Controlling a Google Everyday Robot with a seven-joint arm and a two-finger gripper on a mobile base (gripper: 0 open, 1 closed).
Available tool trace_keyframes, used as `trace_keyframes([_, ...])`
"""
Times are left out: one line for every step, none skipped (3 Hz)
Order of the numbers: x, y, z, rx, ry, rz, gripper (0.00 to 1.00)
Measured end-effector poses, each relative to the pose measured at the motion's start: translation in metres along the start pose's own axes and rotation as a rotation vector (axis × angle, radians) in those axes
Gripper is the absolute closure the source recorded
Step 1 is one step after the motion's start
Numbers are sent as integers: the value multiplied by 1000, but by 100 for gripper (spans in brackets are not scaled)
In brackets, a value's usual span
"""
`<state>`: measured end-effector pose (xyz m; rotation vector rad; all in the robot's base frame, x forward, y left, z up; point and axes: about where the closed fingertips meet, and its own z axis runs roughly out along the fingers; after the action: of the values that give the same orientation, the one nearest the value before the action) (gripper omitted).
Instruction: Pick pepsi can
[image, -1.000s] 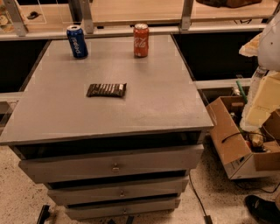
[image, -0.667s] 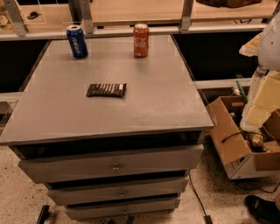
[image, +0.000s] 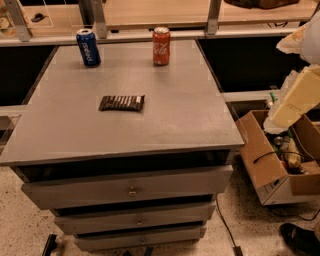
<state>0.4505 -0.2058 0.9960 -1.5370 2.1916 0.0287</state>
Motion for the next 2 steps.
trace_keyframes([-20, -3, -9, 22, -161, 70, 0])
trace_keyframes([-40, -1, -19, 71, -305, 177, 0])
